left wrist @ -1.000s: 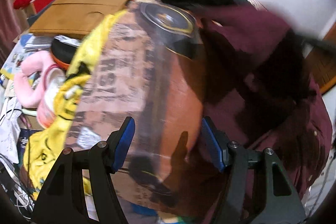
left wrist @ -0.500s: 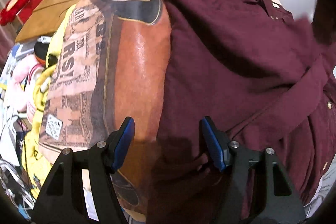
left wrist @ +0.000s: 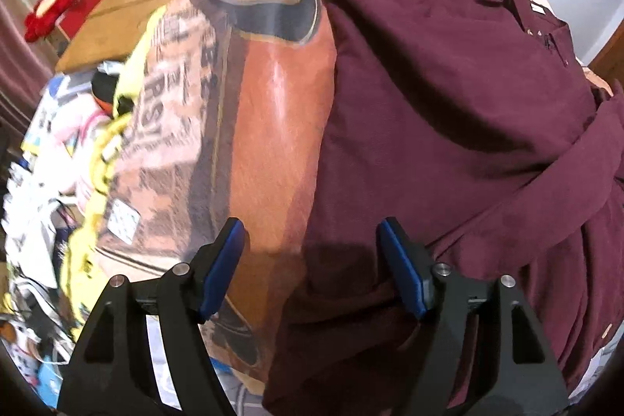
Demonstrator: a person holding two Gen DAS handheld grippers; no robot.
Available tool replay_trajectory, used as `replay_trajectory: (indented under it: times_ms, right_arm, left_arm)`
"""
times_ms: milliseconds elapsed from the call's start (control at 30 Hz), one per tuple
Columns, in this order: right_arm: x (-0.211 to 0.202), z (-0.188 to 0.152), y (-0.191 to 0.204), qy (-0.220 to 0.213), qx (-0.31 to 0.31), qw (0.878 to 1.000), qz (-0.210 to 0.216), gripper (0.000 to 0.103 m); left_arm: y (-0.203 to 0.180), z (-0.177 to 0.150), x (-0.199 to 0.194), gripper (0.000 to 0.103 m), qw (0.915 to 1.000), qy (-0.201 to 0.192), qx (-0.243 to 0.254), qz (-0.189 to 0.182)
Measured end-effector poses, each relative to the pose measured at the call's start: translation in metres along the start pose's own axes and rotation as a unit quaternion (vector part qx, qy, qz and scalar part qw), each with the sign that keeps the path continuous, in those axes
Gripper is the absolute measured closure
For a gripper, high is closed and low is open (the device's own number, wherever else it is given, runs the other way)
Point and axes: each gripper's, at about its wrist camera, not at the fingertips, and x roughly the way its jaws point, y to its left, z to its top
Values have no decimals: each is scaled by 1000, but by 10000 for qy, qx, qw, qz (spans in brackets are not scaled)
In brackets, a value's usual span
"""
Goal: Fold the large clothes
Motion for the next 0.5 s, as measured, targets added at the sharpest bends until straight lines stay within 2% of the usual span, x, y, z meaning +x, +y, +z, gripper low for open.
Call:
replay_trajectory:
  times_ms: [33, 67, 100, 133, 167, 333, 500]
  right_arm:
    - [0, 6, 9, -4, -116, 9999, 39, 84]
    - [0, 8, 6, 2, -160, 9998, 74, 70]
    - [2, 15, 14, 1, -200, 9997, 138, 62]
    - [3, 19, 16, -42, -192, 9996, 194, 47]
    - [6, 22, 16, -75, -177, 9995, 243, 38]
    - [42, 57, 26, 202, 239, 9986, 416, 35]
    - [88, 81, 17, 681, 930, 9930, 252, 35]
  left_arm:
    - [-1, 4, -3, 32, 10000, -59, 7, 17]
    - [-1, 8, -8, 32, 9999, -135, 0, 9]
    - [-2, 13, -12, 32, 9997, -226, -20, -16]
    - [-3, 18, -17, 32, 9995, -322, -44, -43]
    - [-3, 23, -20, 32, 9992, -390, -57, -67]
    - [-13, 48, -27, 32, 9979, -610, 31, -233]
    - [-30, 66, -22, 32, 9969, -664, 216, -362]
